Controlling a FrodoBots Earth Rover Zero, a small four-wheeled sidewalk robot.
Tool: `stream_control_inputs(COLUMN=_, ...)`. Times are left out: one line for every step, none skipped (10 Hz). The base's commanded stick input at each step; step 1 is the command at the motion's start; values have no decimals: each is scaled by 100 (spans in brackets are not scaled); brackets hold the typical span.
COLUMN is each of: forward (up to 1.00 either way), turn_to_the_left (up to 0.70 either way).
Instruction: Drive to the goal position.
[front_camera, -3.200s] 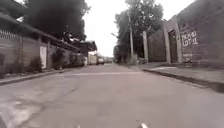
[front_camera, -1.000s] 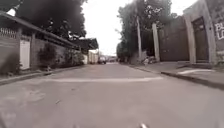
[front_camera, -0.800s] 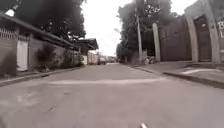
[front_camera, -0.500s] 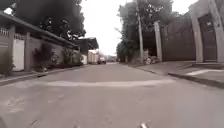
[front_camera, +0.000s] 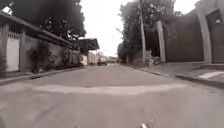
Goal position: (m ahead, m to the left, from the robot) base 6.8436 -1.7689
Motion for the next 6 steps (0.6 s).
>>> stream_control_inputs(forward=100, turn_to_the_left=-18)
stream_control_inputs(forward=100, turn_to_the_left=-27)
stream_control_inputs(forward=100, turn_to_the_left=-27)
stream_control_inputs(forward=100, turn_to_the_left=-27)
stream_control_inputs(forward=100, turn_to_the_left=-27)
stream_control_inputs(forward=100, turn_to_the_left=-27)
